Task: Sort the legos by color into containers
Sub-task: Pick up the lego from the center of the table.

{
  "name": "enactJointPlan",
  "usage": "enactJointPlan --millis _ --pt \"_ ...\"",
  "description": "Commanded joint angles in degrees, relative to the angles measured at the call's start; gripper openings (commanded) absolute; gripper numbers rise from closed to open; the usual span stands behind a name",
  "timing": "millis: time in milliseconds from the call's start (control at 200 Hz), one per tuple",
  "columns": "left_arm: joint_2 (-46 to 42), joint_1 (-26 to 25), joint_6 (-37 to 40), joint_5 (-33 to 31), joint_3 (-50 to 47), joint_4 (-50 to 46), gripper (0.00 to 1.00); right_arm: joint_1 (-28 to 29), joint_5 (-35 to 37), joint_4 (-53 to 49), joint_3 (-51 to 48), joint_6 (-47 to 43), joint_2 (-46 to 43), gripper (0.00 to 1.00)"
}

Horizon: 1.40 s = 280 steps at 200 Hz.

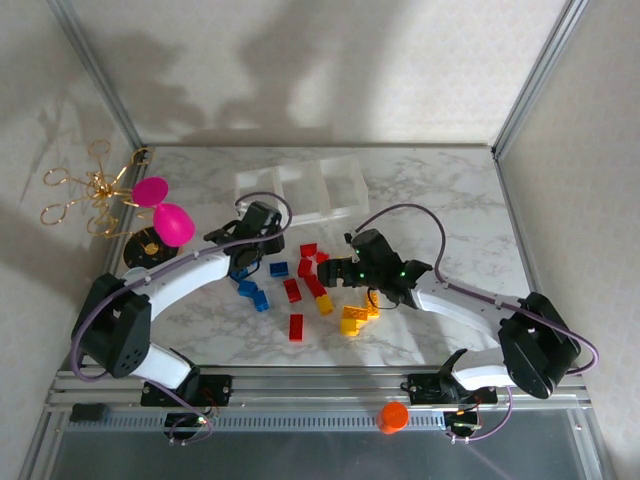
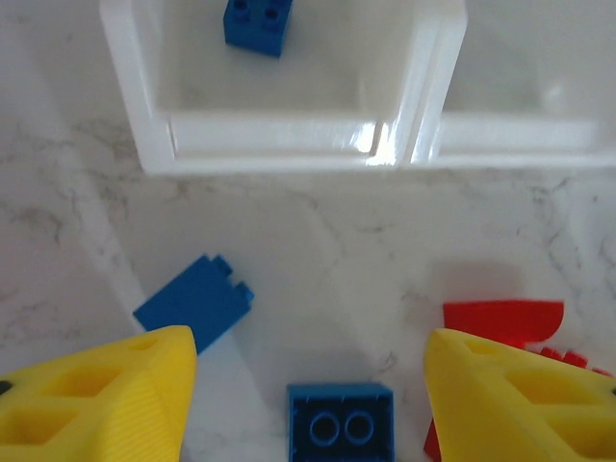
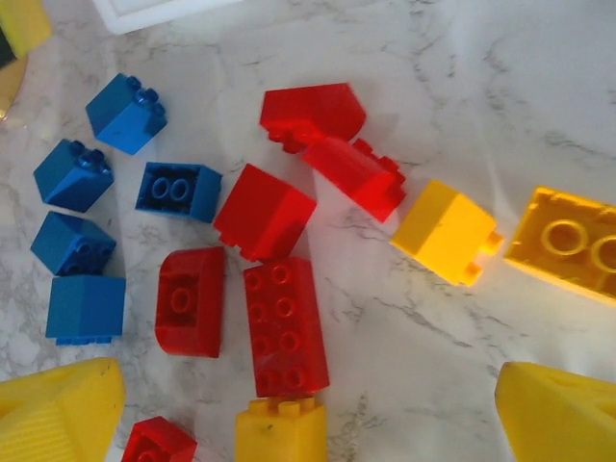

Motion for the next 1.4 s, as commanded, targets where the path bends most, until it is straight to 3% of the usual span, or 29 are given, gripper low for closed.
enactJointPlan --millis 0,285,871,1397 --pt "-2.17 -1.54 -2.81 -1.99 -2.28 -1.69 0.67 1.67 -1.1 5.33 -1.45 1.01 1.12 0.99" --pt "0.98 -3.56 -3.75 -0.63 -5.26 0.01 0.71 2.04 0.08 8.08 -2.55 2.28 1.36 0.99" --pt "12.1 -6.27 -2.33 2.35 -1.18 2.71 0.75 2.03 2.85 6.93 -2.91 2.82 0.0 0.99" --pt "15.98 -6.93 -2.66 2.77 1.03 4.04 0.72 2.04 3.04 6.66 -2.23 2.25 0.51 0.99"
